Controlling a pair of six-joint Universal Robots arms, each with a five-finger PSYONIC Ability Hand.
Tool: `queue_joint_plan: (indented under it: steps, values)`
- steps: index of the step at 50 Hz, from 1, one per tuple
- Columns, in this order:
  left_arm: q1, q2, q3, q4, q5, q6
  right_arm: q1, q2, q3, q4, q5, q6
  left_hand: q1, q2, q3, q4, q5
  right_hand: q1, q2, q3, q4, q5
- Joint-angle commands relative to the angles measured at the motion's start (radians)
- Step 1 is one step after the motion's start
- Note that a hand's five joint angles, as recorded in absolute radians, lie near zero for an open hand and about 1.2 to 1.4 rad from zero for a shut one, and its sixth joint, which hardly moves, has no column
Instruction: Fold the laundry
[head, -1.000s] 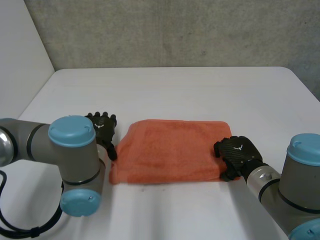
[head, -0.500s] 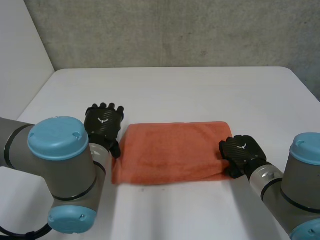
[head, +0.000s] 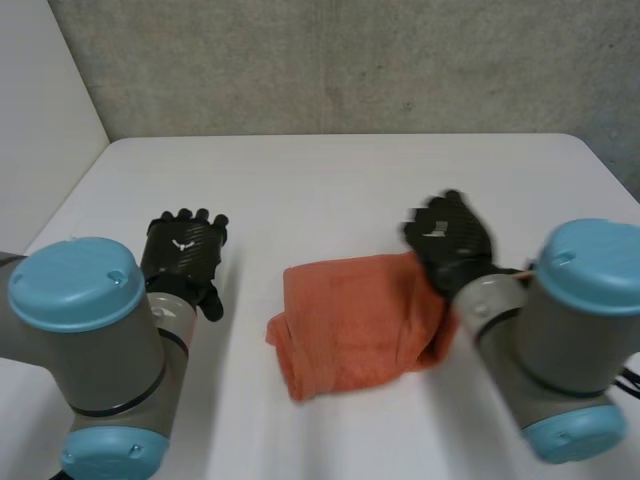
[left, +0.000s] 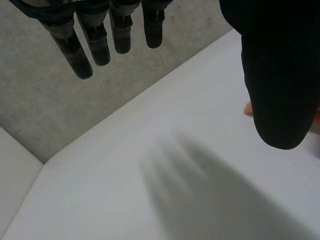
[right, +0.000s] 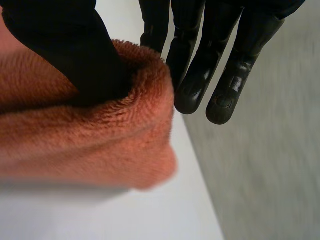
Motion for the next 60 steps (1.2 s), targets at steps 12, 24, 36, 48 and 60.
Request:
queue_joint_plan:
  steps: [12,24,36,48,60]
  values:
    - [0.023,0.063,-0.025,0.000,0.044,0.000,0.322,0.184,-0.090,0.001,-0.137,-0.018,-0.017,-0.026,-0.041,-0.029,-0.047,-0.524,-0.773,-0.784,-0.793,-0.750]
    - [-0.056,0.048,0.121,0.003,0.109,-0.035,0.101,-0.089,-0.076,0.059,-0.081,0.683,-0.011,-0.020,-0.034,-0.023,-0.040,-0.746,-0.995,-1.005,-1.014,-0.971]
    - [-0.142,-0.167,0.299,-0.139,0.155,-0.232,-0.049,0.027,-0.109,0.230,-0.211,0.808,0.001,-0.008,-0.023,-0.011,-0.029,-0.746,-0.995,-1.005,-1.014,-0.971]
    - [-0.114,-0.253,0.244,-0.251,0.106,-0.259,-0.052,0.256,-0.240,0.399,-0.216,0.798,-0.016,-0.025,-0.040,-0.028,-0.046,-0.746,-0.995,-1.005,-1.014,-0.971]
    - [-0.112,-0.099,0.234,-0.264,0.118,-0.215,-0.051,0.169,-0.287,0.428,-0.216,0.789,-0.017,-0.026,-0.041,-0.029,-0.047,-0.746,-0.995,-1.005,-1.014,-0.971]
